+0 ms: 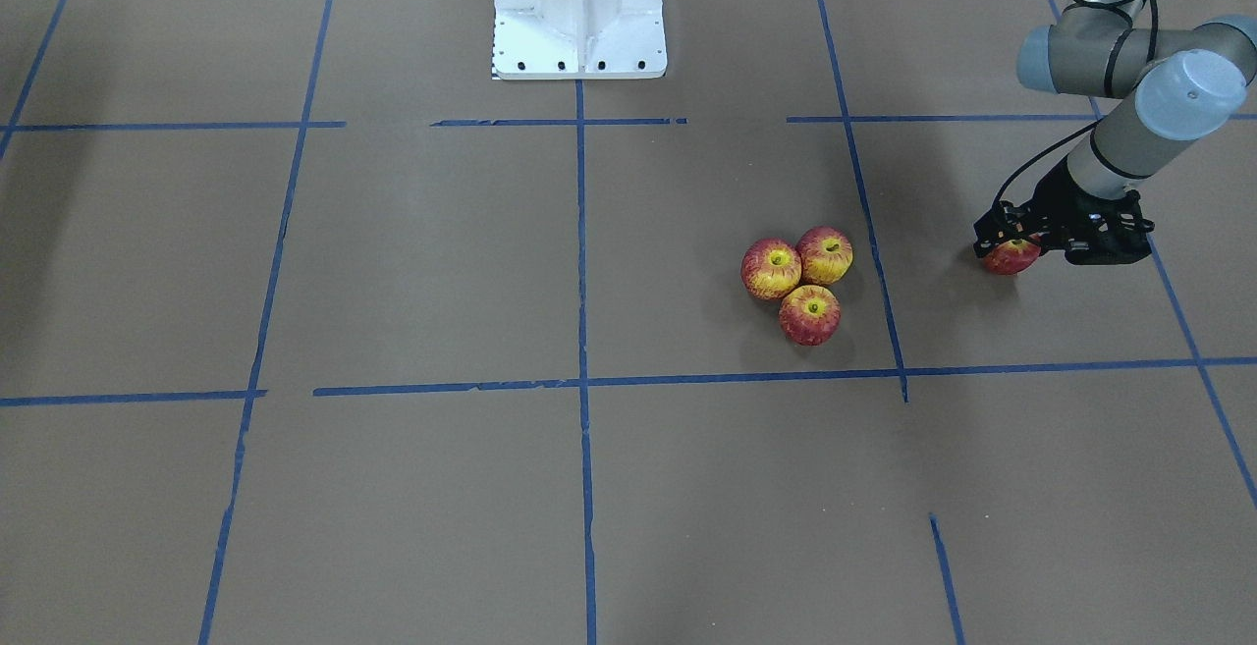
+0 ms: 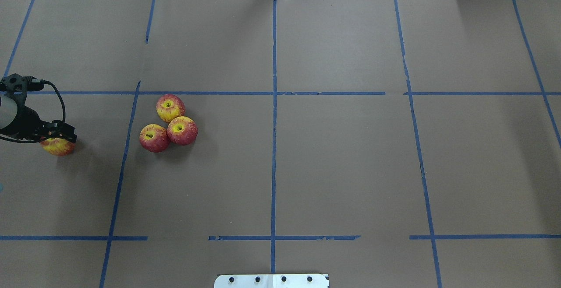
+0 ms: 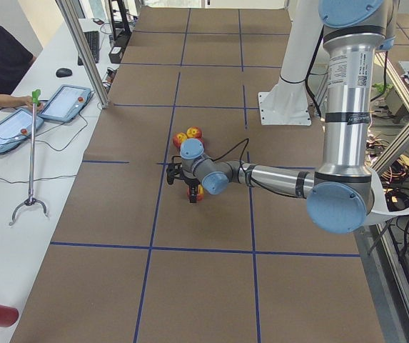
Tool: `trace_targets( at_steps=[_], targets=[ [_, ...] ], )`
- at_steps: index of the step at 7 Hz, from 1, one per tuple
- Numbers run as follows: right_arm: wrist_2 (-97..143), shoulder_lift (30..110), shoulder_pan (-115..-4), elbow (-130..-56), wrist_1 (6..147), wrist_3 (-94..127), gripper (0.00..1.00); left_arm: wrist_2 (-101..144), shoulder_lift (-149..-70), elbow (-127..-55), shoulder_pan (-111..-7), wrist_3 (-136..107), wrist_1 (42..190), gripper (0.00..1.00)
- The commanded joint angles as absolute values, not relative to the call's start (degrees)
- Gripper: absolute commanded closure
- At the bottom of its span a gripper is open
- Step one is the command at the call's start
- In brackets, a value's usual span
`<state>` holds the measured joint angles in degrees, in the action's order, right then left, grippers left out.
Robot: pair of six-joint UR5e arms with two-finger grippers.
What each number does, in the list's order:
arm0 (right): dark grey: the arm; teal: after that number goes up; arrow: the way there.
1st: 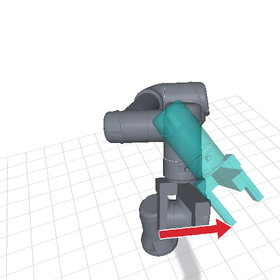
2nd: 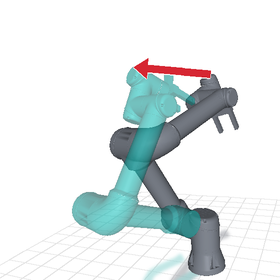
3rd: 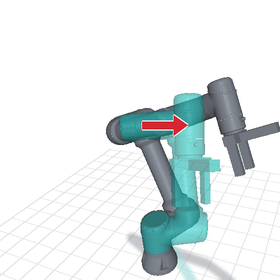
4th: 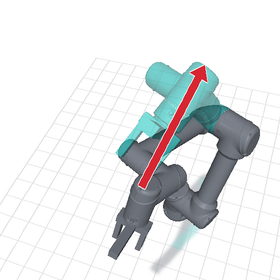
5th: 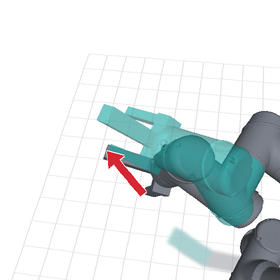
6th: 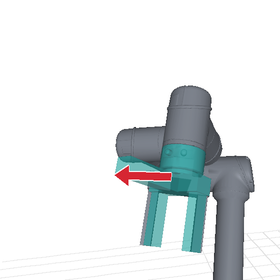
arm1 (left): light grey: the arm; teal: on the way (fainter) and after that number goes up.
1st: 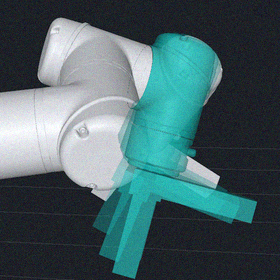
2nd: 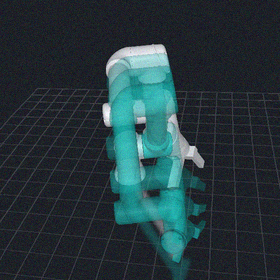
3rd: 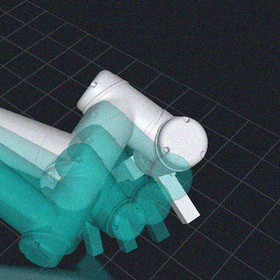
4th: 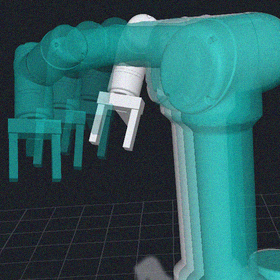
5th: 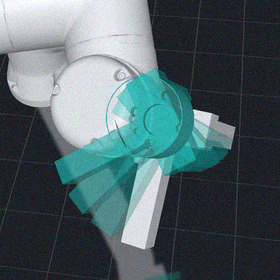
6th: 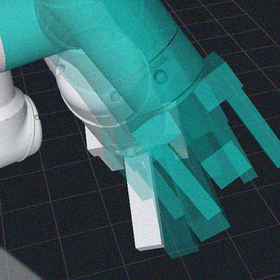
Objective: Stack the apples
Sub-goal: 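Close the left gripper around the lone red-yellow apple, then lift the apple with the left gripper and carry it over the three-apple cluster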
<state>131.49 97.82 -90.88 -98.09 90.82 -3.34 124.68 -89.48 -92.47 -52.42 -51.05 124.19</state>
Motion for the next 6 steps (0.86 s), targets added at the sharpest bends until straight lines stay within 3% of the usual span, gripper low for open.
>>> trace_targets(
  at_steps=[1, 3, 4, 6],
  targets=[
    [131.5, 97.8, -90.9, -98.1, 90.8, -3.3, 0.00, 125.2, -89.7, -95.1, -52.8, -51.3, 123.7, 1.00],
    [131.5, 97.8, -90.9, -98.1, 90.8, -3.3, 0.00, 125.4, -87.5, -109.6, -55.3, -52.9, 116.5, 1.00],
    [131.5, 97.8, -90.9, -98.1, 90.8, -3.3, 0.00, 125.3, -89.5, -112.5, -54.8, -57.3, 113.8, 1.00],
    [131.5, 97.8, -90.9, -98.1, 90.9, -3.3, 0.00, 125.0, -99.6, -109.4, -51.7, -68.3, 113.5, 1.00]
  ],
)
